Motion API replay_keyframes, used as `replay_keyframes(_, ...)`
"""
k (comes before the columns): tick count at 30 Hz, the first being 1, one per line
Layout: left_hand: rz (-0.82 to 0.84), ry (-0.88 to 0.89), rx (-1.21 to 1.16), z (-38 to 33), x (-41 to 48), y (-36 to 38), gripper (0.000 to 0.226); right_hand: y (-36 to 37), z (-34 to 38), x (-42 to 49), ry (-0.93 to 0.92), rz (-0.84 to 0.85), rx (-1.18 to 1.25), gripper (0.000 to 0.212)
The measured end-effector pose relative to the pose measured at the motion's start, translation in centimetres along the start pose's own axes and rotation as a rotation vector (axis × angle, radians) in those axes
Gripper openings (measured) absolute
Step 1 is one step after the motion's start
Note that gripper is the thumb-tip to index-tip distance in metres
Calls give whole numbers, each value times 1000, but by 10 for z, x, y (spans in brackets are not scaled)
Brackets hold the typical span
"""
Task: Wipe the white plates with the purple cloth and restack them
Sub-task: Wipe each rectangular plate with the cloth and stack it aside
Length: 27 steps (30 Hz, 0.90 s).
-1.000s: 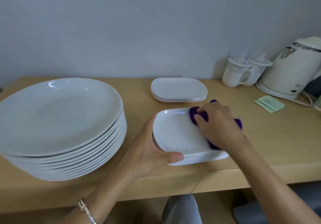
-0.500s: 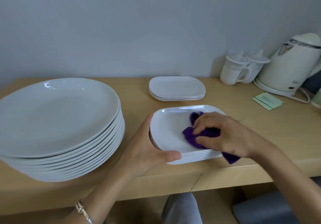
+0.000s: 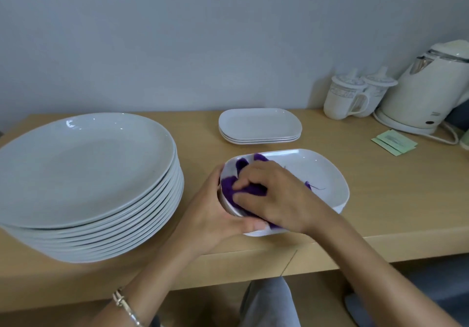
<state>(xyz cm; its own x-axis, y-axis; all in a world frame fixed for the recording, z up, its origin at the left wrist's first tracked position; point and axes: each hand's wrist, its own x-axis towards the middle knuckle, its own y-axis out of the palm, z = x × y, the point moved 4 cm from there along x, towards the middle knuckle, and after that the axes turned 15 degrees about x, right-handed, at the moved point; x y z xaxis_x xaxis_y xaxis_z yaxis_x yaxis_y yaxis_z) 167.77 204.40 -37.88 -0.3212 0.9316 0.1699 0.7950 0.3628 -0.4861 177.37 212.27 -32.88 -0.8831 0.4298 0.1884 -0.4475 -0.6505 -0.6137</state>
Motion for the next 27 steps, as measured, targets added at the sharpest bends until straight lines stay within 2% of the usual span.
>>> replay_keyframes(2, -2, -12, -9, 3, -1, 0, 89, -18, -5, -16, 56, 138, 39, 8)
replay_keyframes(4, 0, -37, 9, 3, -1, -1, 87, -45, -16, -29, 144, 134, -30, 5)
replay_keyframes(7, 4, -67, 56, 2, -1, -3, 86, -81, -33, -35, 224, -90, -122, 11)
replay_keyframes(8, 5, -71, 69, 1, -2, -3, 86, -84, -39, -31, 256, -166, -150, 8)
replay_keyframes(9, 6, -70, 76, 0, -2, -3, 87, -81, -44, -23, 280, -227, -206, 5)
replay_keyframes(13, 5, -65, 67, -1, -3, -3, 90, -36, -46, 14, 291, -424, -361, 21)
replay_keyframes(17, -1, -38, 74, 0, -1, -2, 92, 8, -15, 26, 56, -301, -277, 17)
replay_keyframes(21, -3, -14, 31, -1, 0, -2, 88, 2, 1, 0, -27, -90, -70, 11)
replay_keyframes(24, 4, -15, 8, 1, 0, -2, 87, -23, -7, -22, 44, 61, -24, 12)
replay_keyframes(27, 10, -43, 2, 0, -1, -3, 80, -49, -29, -31, 182, -5, -236, 45)
